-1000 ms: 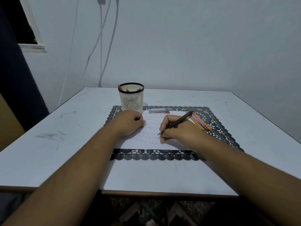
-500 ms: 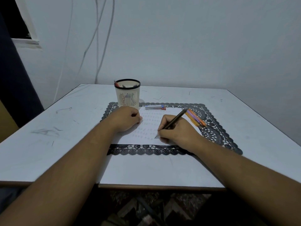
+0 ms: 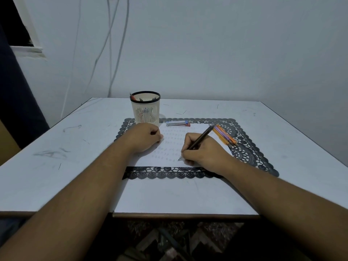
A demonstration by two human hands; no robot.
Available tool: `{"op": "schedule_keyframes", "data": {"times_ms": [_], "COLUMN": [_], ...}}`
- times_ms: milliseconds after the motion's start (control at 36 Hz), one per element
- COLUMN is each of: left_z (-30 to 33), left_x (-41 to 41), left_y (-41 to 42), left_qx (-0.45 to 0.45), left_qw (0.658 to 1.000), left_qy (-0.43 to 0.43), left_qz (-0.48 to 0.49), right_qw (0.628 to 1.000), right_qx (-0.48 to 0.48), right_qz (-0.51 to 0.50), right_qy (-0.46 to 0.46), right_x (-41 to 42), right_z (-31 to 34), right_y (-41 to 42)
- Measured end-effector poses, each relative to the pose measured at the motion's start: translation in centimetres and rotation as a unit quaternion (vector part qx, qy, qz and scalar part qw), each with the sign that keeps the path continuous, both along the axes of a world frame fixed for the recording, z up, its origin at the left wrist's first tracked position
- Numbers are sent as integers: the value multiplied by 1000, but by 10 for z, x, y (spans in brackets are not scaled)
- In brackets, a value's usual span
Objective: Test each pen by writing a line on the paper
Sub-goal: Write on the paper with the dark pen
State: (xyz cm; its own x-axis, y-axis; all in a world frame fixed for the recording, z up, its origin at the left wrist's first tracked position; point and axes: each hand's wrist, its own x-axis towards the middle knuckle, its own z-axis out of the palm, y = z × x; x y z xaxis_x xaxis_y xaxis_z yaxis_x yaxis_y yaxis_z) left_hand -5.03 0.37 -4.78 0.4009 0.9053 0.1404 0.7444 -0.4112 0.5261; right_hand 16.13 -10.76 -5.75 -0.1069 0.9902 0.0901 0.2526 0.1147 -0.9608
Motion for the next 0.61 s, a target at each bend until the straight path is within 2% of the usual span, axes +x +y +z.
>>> {"op": "schedule_keyframes", "data": {"times_ms": [278,417,611], "left_z": [1,-1,-2], "left_x": [0,-1,-1], "left_y": [0,1,0], "left_qx": [2,3,10], "left_qw": [1000,1000,1000], "left_qy": [1,10,-3], "left_qz": [-3,-7,-10], "right_qw": [1000,1000,988], "right_qx": [15,1,9], "right_qz": [-10,16,-93], "right_qy": [-11,3,126], "right_x": [2,1,21], "right_z": [-2,-4,-3], "right_y": [1,1,18]}}
